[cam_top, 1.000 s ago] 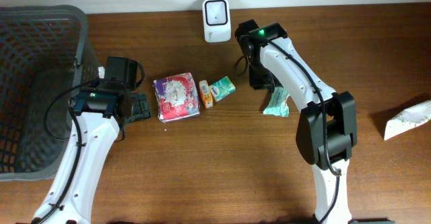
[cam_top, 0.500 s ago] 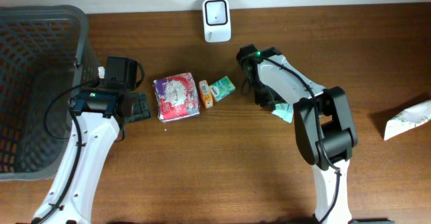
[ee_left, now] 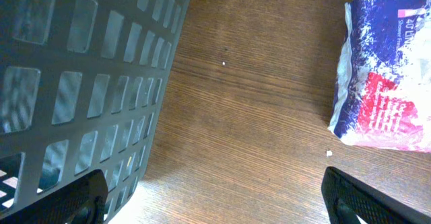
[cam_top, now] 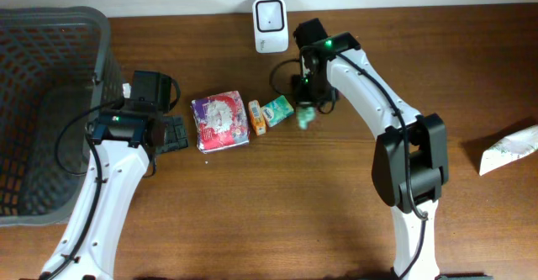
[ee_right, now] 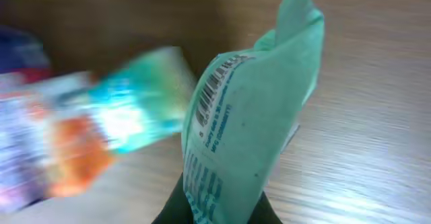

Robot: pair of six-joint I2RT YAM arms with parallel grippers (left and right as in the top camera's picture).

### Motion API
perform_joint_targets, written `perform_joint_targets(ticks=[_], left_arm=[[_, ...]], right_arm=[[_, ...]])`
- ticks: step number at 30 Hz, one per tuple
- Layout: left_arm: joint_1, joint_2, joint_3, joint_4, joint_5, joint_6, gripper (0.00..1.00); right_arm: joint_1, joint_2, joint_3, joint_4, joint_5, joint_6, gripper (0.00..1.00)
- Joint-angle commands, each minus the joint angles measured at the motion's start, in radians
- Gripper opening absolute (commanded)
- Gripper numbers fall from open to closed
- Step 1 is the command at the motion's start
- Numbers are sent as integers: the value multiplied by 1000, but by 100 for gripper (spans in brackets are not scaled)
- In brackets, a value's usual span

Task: Scan the item barcode
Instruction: 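Lift the green wipes pack and hold its barcode to the scanner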

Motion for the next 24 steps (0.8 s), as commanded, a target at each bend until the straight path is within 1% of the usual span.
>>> perform_joint_targets(ticks=[1,2,3,5,7,8,9,10,11,16,18,20,21,22,23,24], left_arm=[[4,-4,-1,2,0,-11,99],[4,-4,-1,2,0,-11,99],[4,-4,-1,2,0,-11,99],[4,-4,-1,2,0,-11,99],[4,-4,-1,2,1,-11,99],[4,-4,-1,2,0,-11,99],[4,-4,-1,2,0,-11,99],[4,-4,-1,2,1,-11,99],[4,-4,-1,2,0,-11,99],[4,-4,-1,2,1,-11,99],[4,-4,-1,2,0,-11,99],[4,-4,-1,2,1,-11,99],[4,-4,-1,2,0,-11,99],[4,-4,-1,2,0,-11,99],[4,-4,-1,2,1,-11,99],[4,-4,-1,2,0,-11,99]], right_arm=[[-50,1,-39,56,-338,-51,4],[-63,1,-71,81,-376,-53,4],[-89,1,-139,129,-436,-69,4],[-137,1,-235,190,-478,-69,5],[-198,1,-286,199,-479,-89,14],[-220,1,-290,190,-485,-116,21],[-244,1,-290,179,-509,-157,35],[-266,1,-290,166,-520,-174,59],[-283,1,-290,154,-520,-174,64],[-317,0,-285,110,-530,-174,65],[-310,1,-295,79,-519,-228,65],[-297,1,-336,98,-450,-226,65],[-294,1,-362,129,-448,-223,65],[-293,1,-388,168,-467,-218,64],[-293,1,-419,226,-511,-219,58],[-292,1,-436,270,-553,-219,50]])
